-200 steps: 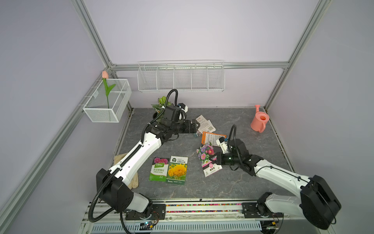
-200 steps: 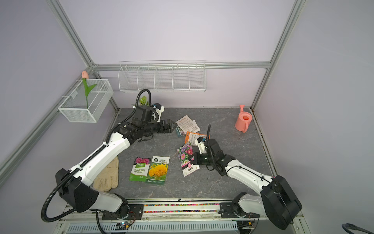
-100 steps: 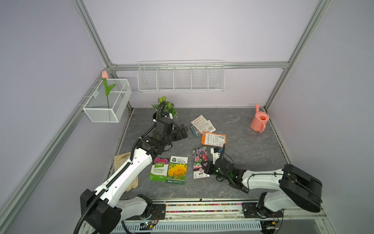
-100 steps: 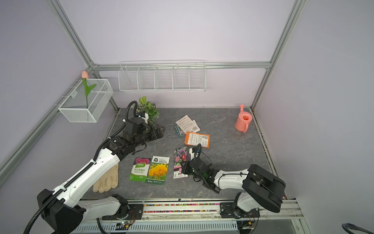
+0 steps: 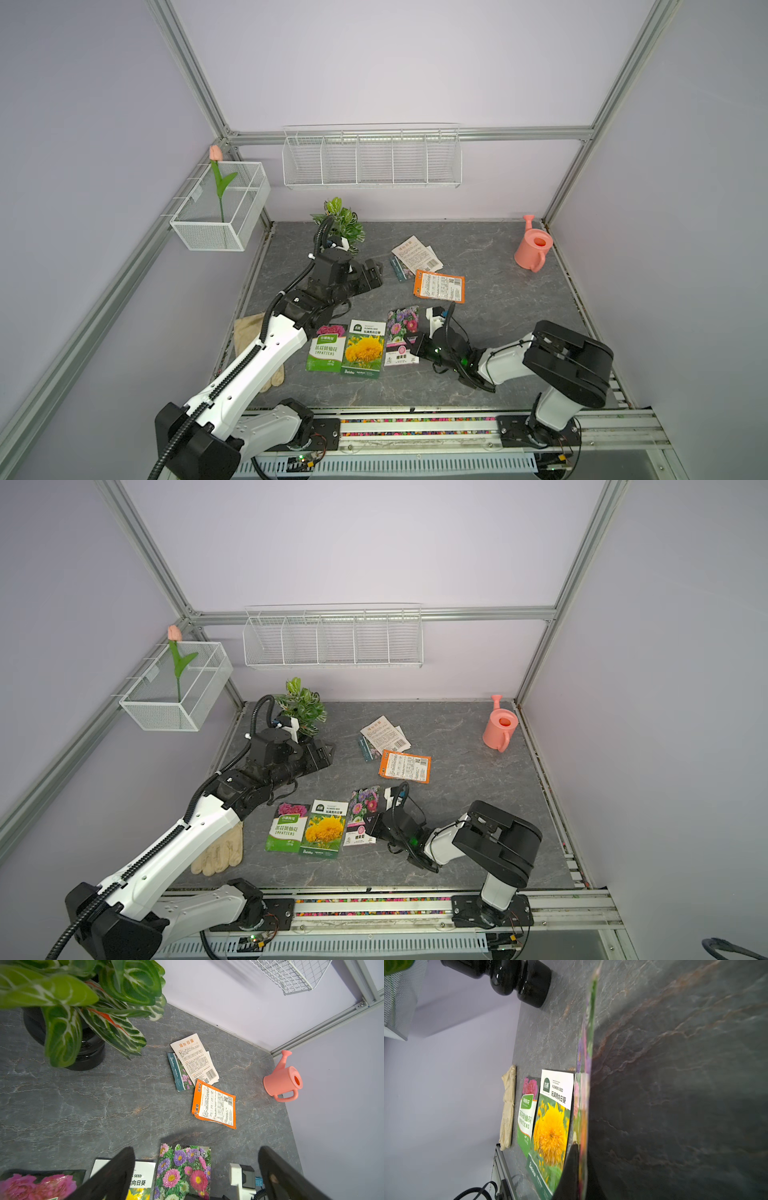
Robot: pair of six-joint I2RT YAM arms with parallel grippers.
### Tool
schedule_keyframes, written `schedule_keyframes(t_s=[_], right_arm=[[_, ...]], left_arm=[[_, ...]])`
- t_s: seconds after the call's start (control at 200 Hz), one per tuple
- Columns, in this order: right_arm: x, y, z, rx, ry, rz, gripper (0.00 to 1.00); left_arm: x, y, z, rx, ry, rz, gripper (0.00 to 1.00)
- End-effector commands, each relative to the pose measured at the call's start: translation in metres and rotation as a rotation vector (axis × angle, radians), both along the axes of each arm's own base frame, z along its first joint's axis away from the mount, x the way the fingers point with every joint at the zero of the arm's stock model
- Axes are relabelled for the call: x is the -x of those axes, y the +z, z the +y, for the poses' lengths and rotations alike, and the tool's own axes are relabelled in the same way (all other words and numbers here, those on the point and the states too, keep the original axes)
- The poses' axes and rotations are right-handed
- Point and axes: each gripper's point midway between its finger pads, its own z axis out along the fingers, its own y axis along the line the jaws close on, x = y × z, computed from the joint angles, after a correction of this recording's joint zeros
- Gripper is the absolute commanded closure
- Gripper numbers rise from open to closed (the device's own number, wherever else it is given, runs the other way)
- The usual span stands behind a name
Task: Arrange the seed packets in a row
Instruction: Place the seed packet at the center of the board.
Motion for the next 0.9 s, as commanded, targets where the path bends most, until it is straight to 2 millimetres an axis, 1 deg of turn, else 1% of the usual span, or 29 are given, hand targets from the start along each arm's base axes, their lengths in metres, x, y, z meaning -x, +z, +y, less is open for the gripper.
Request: schedule_keyframes(t_s=[0.0, 0.22, 0.355, 0.535, 0.775, 0.895], right_arm=[[-0.007, 0.009, 0.013, -0.057, 0.02, 0.007, 0.93], [-0.013, 0.005, 0.023, -0.068, 0.044, 0.027, 0.93], [-0.014, 0.005, 0.015, -0.074, 0.025, 0.021, 0.93], [-0.012, 0.016, 0.01, -0.088, 0.027, -0.003, 0.93], [-0.01, 0.008, 0.002, -0.079, 0.007, 0.013, 0.93], [-0.011, 0.004, -0.005, -0.06, -0.016, 0.018, 0.93]], left_arm=[[0.0, -0.001, 0.002, 0.017, 0.016, 0.001, 0.05], [0.0, -0.003, 0.002, 0.008, 0.014, 0.004, 0.05], [0.001, -0.004, 0.003, 0.009, 0.017, 0.005, 0.05], [0.0, -0.006, 0.003, 0.008, 0.017, 0.007, 0.05], [0.0, -0.006, 0.003, 0.009, 0.018, 0.007, 0.05], [0.001, -0.006, 0.004, 0.007, 0.021, 0.007, 0.05]])
